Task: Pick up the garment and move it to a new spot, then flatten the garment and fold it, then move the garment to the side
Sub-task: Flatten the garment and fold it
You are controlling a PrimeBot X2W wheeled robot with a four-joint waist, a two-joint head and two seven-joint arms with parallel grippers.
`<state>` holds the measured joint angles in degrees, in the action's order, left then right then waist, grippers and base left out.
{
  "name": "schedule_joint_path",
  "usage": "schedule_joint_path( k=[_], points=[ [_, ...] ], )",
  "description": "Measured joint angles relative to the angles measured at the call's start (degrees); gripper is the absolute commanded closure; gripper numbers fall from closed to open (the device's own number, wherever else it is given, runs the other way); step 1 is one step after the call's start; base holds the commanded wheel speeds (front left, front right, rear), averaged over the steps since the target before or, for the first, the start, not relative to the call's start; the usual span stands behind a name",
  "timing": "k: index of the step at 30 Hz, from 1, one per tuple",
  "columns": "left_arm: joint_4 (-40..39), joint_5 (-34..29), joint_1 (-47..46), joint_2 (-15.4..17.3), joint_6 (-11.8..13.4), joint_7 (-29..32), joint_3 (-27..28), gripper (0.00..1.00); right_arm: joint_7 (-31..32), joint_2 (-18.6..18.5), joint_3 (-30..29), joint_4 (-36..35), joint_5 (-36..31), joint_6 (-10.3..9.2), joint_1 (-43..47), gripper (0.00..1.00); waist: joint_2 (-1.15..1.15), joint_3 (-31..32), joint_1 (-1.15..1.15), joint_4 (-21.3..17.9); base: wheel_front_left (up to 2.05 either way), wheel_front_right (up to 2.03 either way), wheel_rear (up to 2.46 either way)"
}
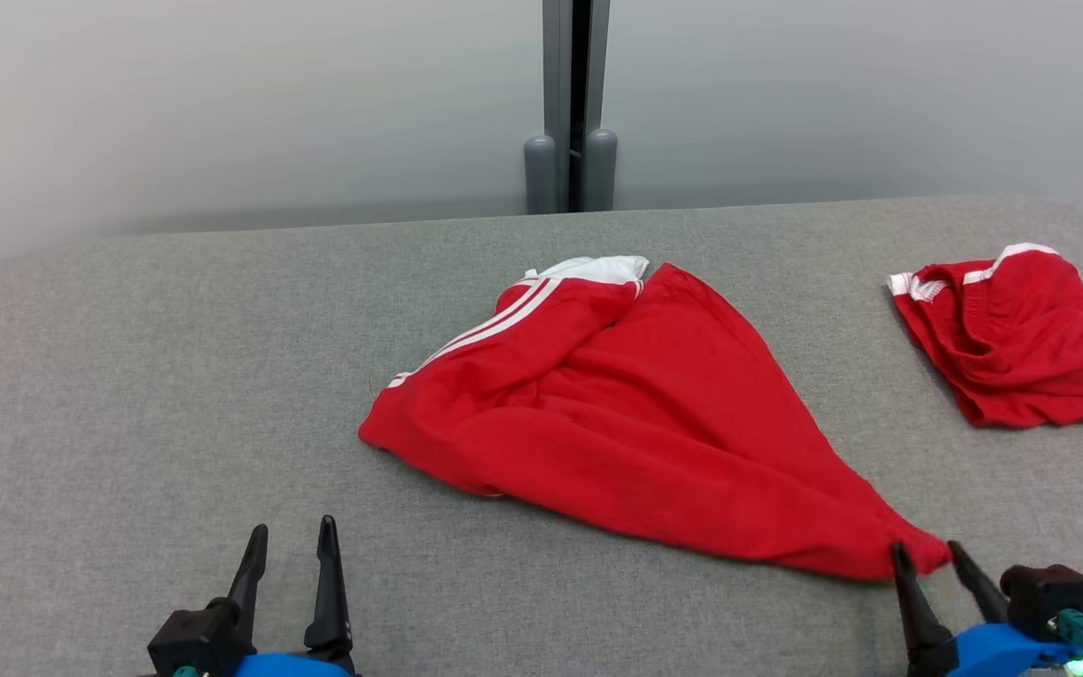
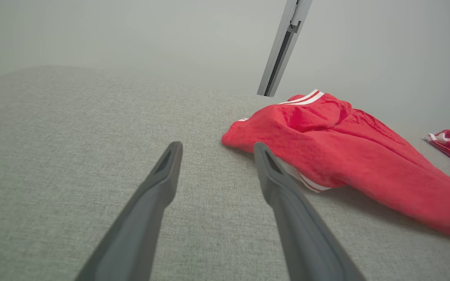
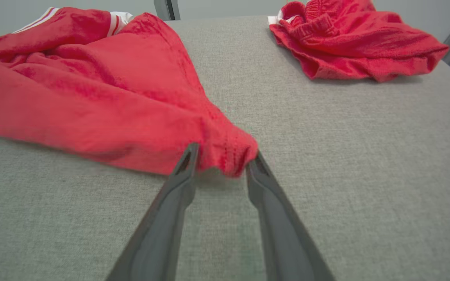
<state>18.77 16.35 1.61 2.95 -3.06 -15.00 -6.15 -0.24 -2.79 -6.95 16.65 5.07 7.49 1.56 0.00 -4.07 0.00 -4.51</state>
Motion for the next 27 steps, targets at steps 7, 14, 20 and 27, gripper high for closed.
schedule_joint_path(
  k=[7, 14, 20, 27],
  points=[
    [0.24, -0.32, -0.11, 0.02, -0.11, 0.01, 0.53, 0.0, -4.13, -0.03, -3.96, -1.62, -1.13, 0.0, -4.69, 0.0, 0.0, 0.46, 0.0, -0.32, 0.0, 0.0, 0.0],
    [3.38, -1.55, -3.7, 1.29, -1.53, 0.74, -1.21, 0.0, -6.47, -0.07, -1.25, -7.0, -1.99, 0.0, -8.09, 0.0, 0.0, -0.1, 0.0, -0.74, 0.0, 0.0, 0.0],
    [10.15, -2.89, -10.21, 2.33, -2.64, 3.14, -4.21, 0.0, -6.71, -0.04, 4.63, -6.21, 0.8, 0.0, -8.93, 0.0, 0.0, -2.35, 0.0, -1.12, 0.0, 0.0, 0.0],
    [17.56, -2.93, -19.92, 3.78, -3.48, 4.54, -5.69, 0.0, -7.39, -0.03, 7.98, -4.97, 1.47, 0.0, -11.1, 0.0, 0.0, -6.17, 0.01, -2.2, 0.0, 0.0, 0.0]
  ],
)
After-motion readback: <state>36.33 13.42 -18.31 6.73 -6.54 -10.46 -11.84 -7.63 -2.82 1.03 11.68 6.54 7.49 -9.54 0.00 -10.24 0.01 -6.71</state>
